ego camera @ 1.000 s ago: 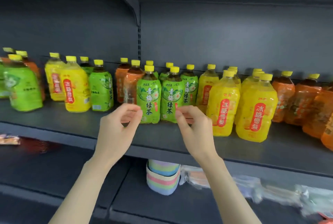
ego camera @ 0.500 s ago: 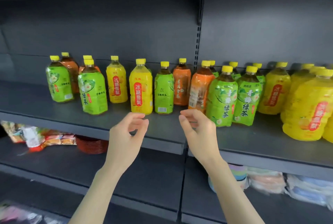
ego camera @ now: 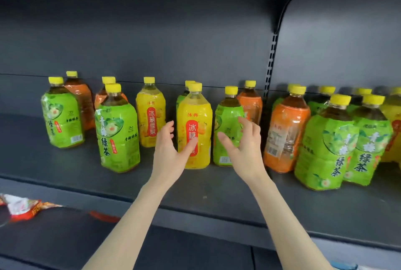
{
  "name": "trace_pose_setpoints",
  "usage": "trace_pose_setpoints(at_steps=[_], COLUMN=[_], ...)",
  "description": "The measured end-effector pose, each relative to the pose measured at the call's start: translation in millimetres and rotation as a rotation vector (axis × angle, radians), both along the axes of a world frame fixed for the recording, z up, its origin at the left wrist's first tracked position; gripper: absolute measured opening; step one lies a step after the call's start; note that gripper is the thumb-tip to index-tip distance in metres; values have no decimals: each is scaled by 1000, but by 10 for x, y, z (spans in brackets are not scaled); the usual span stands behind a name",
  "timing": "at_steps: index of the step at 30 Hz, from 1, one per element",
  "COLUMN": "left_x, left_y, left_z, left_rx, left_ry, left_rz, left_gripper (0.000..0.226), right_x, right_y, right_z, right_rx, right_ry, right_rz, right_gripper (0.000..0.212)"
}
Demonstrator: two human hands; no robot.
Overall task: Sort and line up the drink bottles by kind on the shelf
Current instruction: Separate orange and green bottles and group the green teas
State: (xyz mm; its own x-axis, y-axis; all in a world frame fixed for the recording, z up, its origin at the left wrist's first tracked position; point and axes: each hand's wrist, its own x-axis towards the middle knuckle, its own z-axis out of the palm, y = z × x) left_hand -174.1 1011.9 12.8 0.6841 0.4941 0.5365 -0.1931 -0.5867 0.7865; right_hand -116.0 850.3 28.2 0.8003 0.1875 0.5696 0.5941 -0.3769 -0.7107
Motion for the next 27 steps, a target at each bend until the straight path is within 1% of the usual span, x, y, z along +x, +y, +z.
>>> trace_pose_setpoints(at_steps=[2, 3, 5, 7, 9, 10, 15, 18, 20, 23, 25, 27], left_x=[187, 260, 370, 435, 475, 493, 526, 522, 484, 246, -19, -294], left_y=[92, 129, 204, 265, 316, 338, 398, 372, 400, 475, 551, 652], left_z=[31, 37, 29, -2, -44, -63, -85, -63, -76, -160, -238, -312], left_rx=[-27, -45, -68, -91, -89, -84, -49, -41, -21, 28, 47, 68], left_ry=[39, 56, 77, 82, 78, 77, 93, 85, 96, 107, 37, -87], left_rz=[-56, -103, -196, -264, -294, -302, -317, -317, -332, -307, -278, -245], left_gripper=[87, 88, 84, 81, 85, 88, 95, 92, 86, 73, 61, 48], right_x=[119, 176, 310, 407, 505, 527, 459, 310, 145, -150, -350, -537], right_y=[107, 148, 219, 278, 308, 307, 317, 298, 309, 331, 383, 474], right_z=[33, 45, 71, 101, 63, 44, -15, -55, -78, -83, -82, -103], right_rx=[-3, 13, 92, 197, 261, 257, 246, 254, 258, 291, 325, 370], right_ry=[32, 48, 109, 198, 251, 250, 189, 145, 125, 105, 92, 81], right_rz=[-28, -41, -37, 12, 22, 14, -57, -89, -103, -134, -138, -132], right_gripper=[83, 88, 96, 108, 117, 114, 81, 73, 68, 68, 67, 66])
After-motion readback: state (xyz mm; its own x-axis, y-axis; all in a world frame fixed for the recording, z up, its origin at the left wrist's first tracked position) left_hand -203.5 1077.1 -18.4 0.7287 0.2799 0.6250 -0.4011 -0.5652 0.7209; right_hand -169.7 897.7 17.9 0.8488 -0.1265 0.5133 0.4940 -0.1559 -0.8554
